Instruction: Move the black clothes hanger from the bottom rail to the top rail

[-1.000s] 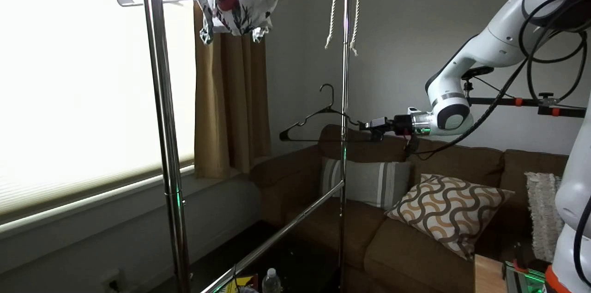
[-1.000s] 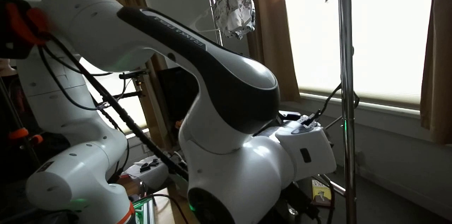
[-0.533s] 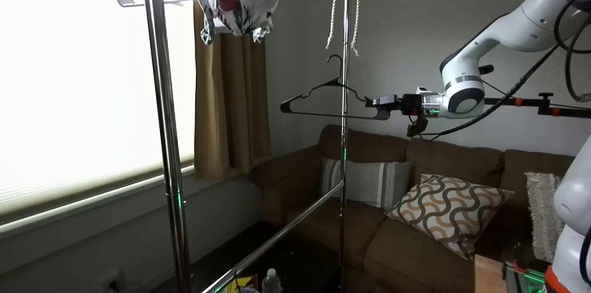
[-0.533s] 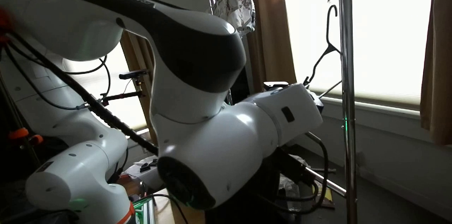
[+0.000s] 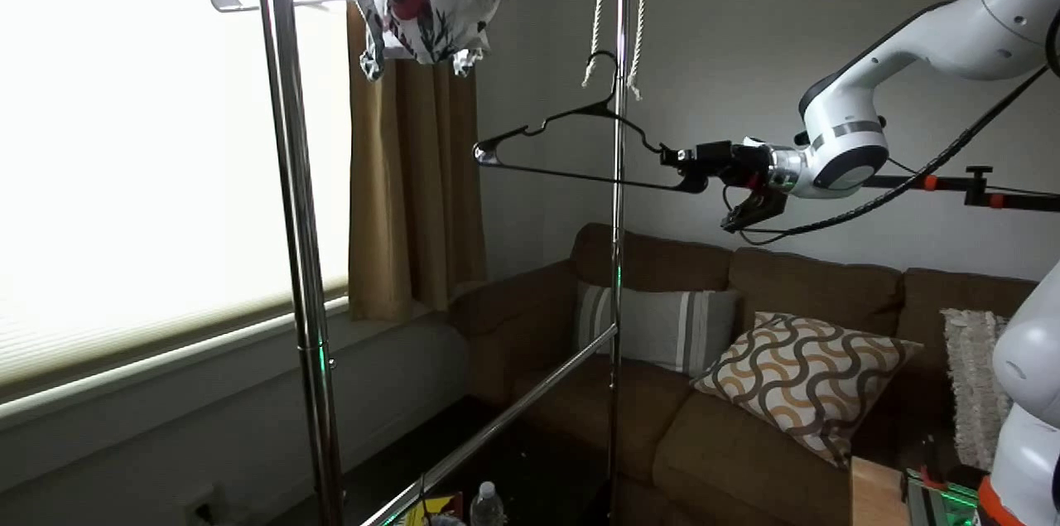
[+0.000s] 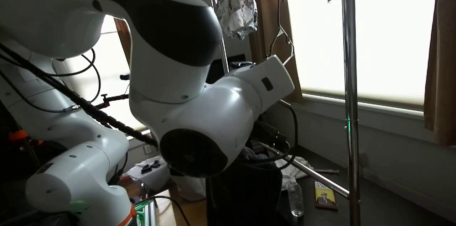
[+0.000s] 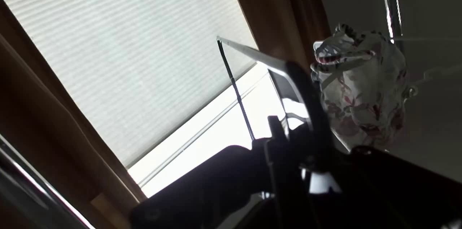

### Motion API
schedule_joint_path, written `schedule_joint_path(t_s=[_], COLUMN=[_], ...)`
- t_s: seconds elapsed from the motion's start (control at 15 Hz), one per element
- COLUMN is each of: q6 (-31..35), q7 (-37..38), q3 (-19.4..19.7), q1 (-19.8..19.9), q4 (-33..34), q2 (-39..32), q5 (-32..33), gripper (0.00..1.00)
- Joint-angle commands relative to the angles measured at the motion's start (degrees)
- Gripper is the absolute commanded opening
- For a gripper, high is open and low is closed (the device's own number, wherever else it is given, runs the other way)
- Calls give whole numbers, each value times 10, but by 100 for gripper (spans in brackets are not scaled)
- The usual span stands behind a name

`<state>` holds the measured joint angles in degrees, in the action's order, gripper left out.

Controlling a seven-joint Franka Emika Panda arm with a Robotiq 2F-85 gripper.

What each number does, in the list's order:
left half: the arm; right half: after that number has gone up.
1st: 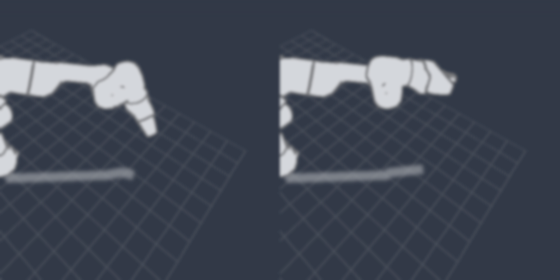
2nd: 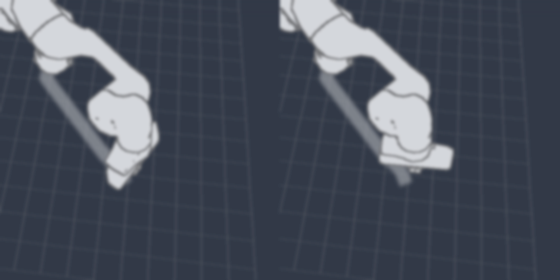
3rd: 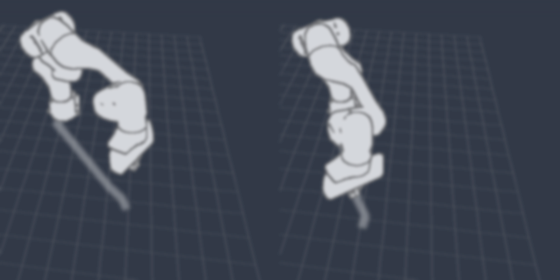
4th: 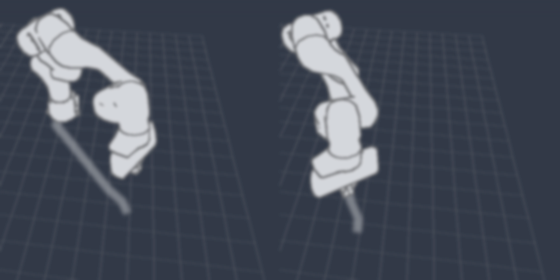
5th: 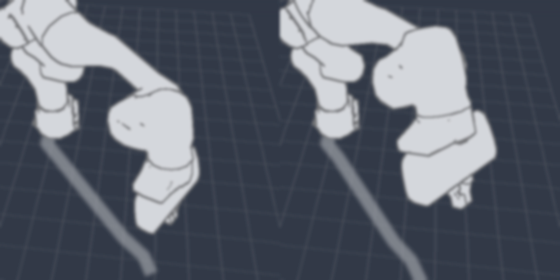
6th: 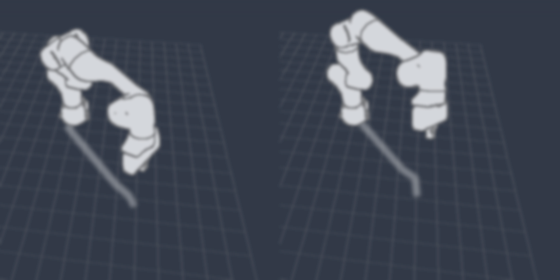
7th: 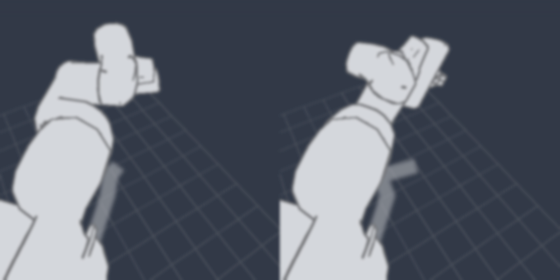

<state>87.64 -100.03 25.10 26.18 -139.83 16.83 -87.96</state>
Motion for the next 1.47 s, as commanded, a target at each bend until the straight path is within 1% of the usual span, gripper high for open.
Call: schedule_joint_path(t_s=[0.0, 0.07, 0.13, 0.2, 0.4, 0.47, 0.6, 0.87, 1.13, 1.4], q6=[0, 9, 3, -4, -4, 27, 46, 81, 98, 102], q7=[28, 30, 25, 17, 18, -16, -37, -81, -111, -132], q3=[-6, -12, -16, -11, -18, -28, -31, -53, -75, -95], q1=[5, 3, 2, 5, 4, 3, 2, 2, 0, -4], q4=[-6, -7, -3, 4, 4, -13, -18, -4, 0, 7], q2=[36, 43, 42, 24, 32, 47, 68, 94, 124, 135], q5=[-29, -43, -33, -28, -28, -50, -105, -179, -212, -213], gripper=[2, 2, 2, 8, 8, 2, 2, 2, 2, 2])
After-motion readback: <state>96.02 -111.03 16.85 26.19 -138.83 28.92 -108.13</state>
